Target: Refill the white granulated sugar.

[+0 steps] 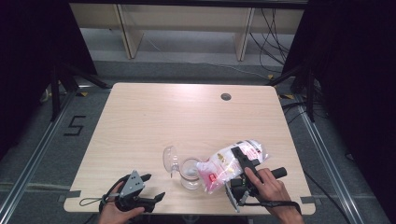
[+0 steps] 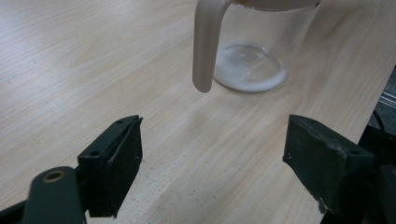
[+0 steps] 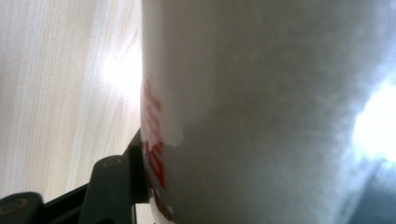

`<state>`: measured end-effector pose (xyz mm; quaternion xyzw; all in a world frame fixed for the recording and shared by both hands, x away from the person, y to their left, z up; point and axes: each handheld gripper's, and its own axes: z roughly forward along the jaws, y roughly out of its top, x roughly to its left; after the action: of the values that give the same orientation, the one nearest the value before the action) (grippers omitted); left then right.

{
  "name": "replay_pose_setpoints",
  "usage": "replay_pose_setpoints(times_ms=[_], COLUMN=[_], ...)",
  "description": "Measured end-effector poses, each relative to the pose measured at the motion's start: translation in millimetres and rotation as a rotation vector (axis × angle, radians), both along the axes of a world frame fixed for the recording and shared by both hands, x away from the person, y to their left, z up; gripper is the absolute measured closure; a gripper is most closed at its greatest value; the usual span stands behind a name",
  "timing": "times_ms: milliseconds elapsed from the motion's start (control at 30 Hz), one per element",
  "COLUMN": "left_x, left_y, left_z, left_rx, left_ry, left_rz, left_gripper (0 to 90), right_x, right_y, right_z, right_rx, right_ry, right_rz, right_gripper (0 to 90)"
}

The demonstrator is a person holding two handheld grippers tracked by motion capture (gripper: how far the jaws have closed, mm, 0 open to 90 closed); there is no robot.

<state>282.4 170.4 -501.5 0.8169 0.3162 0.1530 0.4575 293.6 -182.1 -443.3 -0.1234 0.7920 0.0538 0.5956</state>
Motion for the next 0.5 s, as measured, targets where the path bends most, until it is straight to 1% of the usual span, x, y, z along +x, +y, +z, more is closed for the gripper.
replay_pose_setpoints(times_ms=[33, 67, 100, 133, 167, 200, 267, 300, 333, 367, 400, 433, 467, 500], left_x=[-0.3, -0.3, -0.3, -1.3, -1.3, -1.3, -1.0, 0.2, 0.2, 0.2, 0.1, 0.1, 0.0, 0.0], left_y=[-0.1, -0.4, -0.4, -0.5, -0.5, -0.4, 0.1, 1.1, 1.1, 1.1, 1.0, 1.0, 1.0, 1.0], left_z=[0.0, -0.3, -0.3, -0.5, -0.5, -0.4, -0.2, 0.2, 0.1, 0.1, 0.1, 0.0, 0.1, 0.1], left_rx=[-0.003, -0.013, -0.013, -0.020, -0.020, -0.021, -0.015, -0.004, -0.006, -0.006, -0.006, -0.006, -0.005, -0.005], left_ry=[0.004, 0.004, 0.004, 0.022, 0.022, 0.023, 0.015, 0.002, 0.003, 0.003, 0.001, 0.002, 0.002, 0.001], left_rz=[0.005, 0.010, 0.010, 0.023, 0.023, 0.023, 0.024, 0.007, 0.009, 0.009, 0.012, 0.012, 0.011, 0.010], left_gripper=[19.1, 19.1, 19.1, 19.1, 19.1, 19.1, 19.1, 19.1, 19.1, 19.1, 19.1, 19.1, 19.1, 19.1], right_x=[0.9, 3.0, 3.0, 0.7, 0.7, 1.0, 0.3, -1.9, -2.4, -2.4, -2.7, -1.7, -2.9, -2.9], right_y=[-0.1, 0.1, 0.1, -1.4, -1.4, -1.6, -1.8, -2.6, -1.0, -1.0, -1.0, 0.4, 0.3, 0.8], right_z=[1.6, 6.1, 6.1, 4.1, 4.1, 4.2, 3.1, 0.9, 4.3, 4.3, 3.2, 5.9, 4.7, 4.1], right_rx=[-0.015, -0.069, -0.069, -0.062, -0.062, -0.066, -0.061, -0.038, -0.075, -0.075, -0.048, -0.068, -0.058, -0.036], right_ry=[-0.005, -0.041, -0.041, -0.028, -0.028, -0.033, -0.026, -0.016, -0.022, -0.022, -0.023, -0.040, -0.020, -0.029], right_rz=[0.012, 0.062, 0.062, 0.030, 0.030, 0.044, 0.036, 0.007, 0.020, 0.020, 0.019, 0.047, 0.033, 0.042], right_gripper=[43.3, 43.3, 43.3, 43.3, 43.3, 43.3, 43.3, 43.3, 43.4, 43.4, 43.4, 43.4, 43.4, 43.4])
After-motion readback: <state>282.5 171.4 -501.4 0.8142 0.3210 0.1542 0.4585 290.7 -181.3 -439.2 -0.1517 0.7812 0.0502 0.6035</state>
